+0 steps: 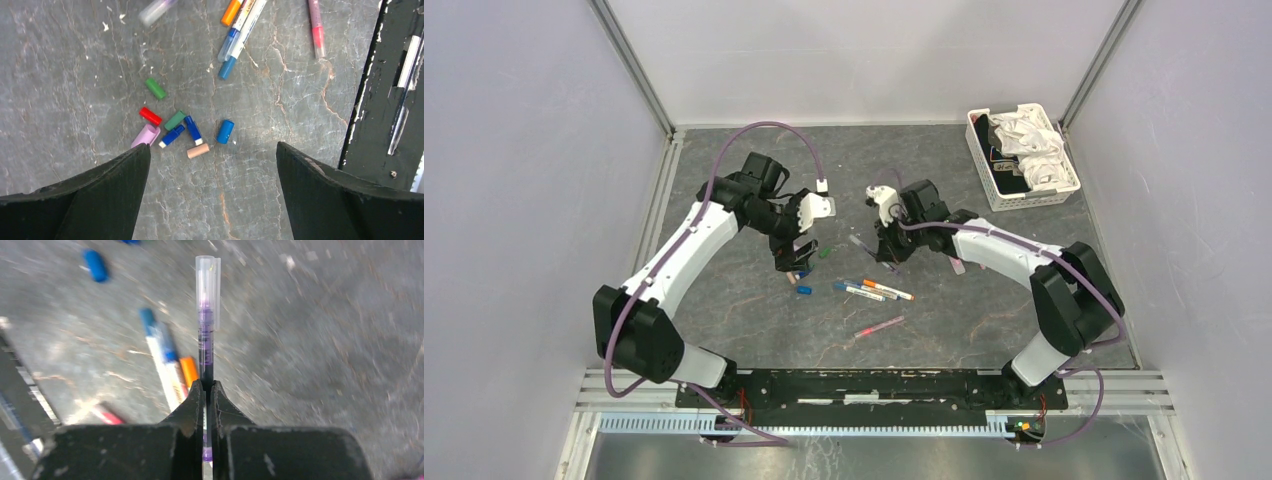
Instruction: Open the pen caps
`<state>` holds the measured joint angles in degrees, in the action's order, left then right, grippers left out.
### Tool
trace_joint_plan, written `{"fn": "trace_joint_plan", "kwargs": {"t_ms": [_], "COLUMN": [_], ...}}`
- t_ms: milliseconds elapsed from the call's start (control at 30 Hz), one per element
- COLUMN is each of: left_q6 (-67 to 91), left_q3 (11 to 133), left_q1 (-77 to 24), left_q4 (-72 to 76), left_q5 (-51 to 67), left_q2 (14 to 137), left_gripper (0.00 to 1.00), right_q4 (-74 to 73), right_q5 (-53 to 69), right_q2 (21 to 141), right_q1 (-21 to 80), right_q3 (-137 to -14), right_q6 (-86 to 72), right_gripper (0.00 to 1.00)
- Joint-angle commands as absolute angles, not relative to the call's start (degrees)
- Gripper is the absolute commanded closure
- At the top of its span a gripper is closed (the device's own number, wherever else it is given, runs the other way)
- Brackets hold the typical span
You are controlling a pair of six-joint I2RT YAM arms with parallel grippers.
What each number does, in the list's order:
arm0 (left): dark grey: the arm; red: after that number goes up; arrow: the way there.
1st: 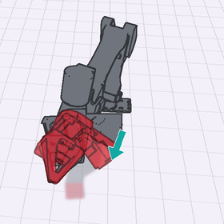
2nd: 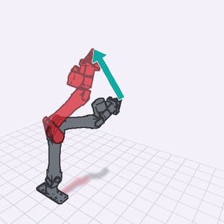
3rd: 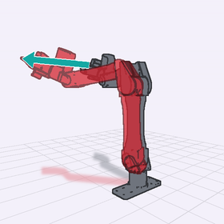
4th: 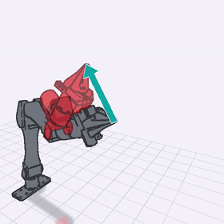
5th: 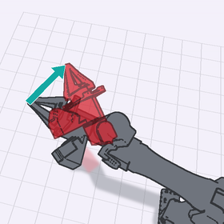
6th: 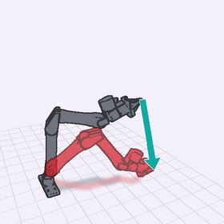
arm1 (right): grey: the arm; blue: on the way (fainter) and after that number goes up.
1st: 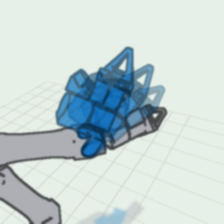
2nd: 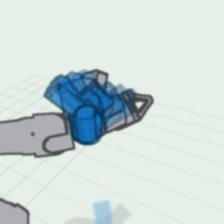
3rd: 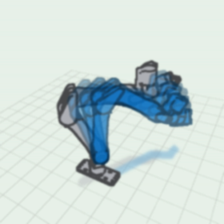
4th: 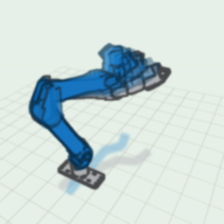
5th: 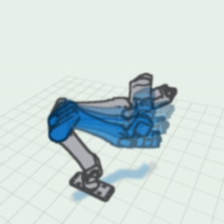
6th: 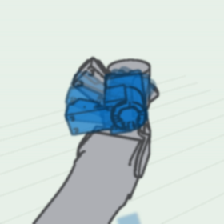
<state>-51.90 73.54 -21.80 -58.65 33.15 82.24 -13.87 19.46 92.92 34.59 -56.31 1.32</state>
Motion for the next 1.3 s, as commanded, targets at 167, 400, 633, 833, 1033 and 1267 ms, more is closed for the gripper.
{"fn": "trace_joint_plan", "kwargs": {"t_ms": [167, 400, 633, 833, 1033, 1267], "left_q6": [-62.1, -67.9, -67.5, -66.9, -66.7, -65.9], "left_q3": [79.4, 79.3, 75.4, 75.6, 75.9, 74.5], "left_q1": [-24.0, -27.5, -32.4, -34.1, -35.5, -35.8], "left_q4": [-62.3, -65.5, -63.0, -63.2, -64.6, -64.3], "left_q5": [39.4, 37.6, 31.9, 32.0, 32.3, 31.1], "left_q2": [85.3, 86.1, 85.2, 85.6, 86.1, 85.4], "left_gripper": [0.06, 0.16, 0.46, 0.65, 0.93, 0.98], "right_q4": [-16.1, -17.0, -17.6, -16.5, -12.9, -4.8], "right_q5": [45.2, 55.2, 58.6, 59.9, 60.2, 60.4], "right_q2": [90.7, 91.8, 93.2, 94.3, 96.1, 98.8], "right_q1": [34.7, 34.8, 35.0, 35.3, 35.6, 38.0], "right_q3": [-64.3, -64.0, -64.0, -64.0, -63.7, -62.0], "right_q6": [-4.5, -4.9, -4.5, -5.2, -8.5, -14.3], "right_gripper": [1.0, 1.0, 1.0, 1.0, 0.91, 0.68]}}
